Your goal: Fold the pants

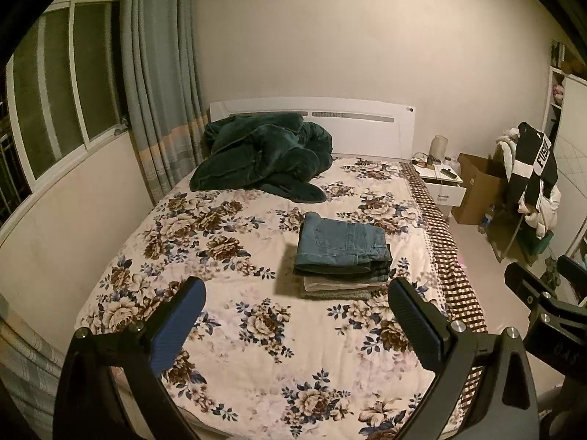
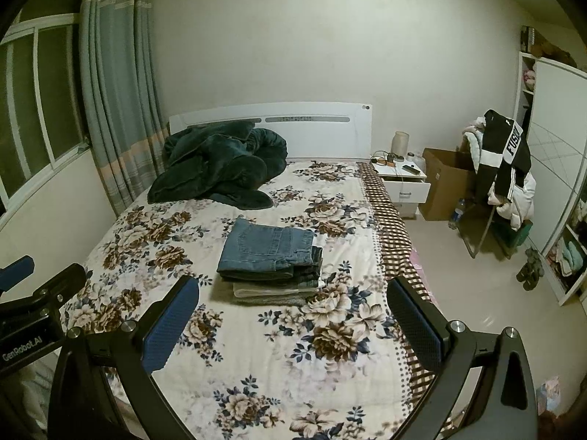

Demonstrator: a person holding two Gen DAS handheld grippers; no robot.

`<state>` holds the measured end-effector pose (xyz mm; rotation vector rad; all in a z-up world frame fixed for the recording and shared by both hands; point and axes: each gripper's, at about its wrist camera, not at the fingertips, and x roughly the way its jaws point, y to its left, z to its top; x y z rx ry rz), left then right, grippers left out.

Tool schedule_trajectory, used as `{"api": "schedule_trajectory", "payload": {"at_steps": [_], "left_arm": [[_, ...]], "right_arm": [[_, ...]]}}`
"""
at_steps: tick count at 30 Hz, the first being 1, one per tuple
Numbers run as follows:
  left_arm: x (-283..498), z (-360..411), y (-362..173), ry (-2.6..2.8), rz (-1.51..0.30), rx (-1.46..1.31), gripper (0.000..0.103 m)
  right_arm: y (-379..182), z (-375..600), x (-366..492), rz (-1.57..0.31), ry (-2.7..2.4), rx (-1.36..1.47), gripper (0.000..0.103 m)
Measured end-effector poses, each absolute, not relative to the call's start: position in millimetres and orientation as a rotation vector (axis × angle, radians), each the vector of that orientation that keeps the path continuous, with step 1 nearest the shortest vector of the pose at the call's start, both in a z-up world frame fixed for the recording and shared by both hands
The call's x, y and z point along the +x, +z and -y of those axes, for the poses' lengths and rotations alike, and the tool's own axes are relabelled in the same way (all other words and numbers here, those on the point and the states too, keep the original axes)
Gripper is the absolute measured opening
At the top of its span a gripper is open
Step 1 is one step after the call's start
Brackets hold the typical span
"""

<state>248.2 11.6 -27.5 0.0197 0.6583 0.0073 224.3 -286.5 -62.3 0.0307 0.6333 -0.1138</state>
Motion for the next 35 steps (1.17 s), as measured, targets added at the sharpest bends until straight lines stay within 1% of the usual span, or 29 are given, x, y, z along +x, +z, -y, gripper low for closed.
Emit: {"api": "schedule_trajectory", "payload": {"at_steps": [35], "left_arm": [[230,-8,-23,0.058,-0.615,-0.014,0.103]], "right_arm": [[-68,275,229,-0.630,-0.094,0.030,0.103]]}}
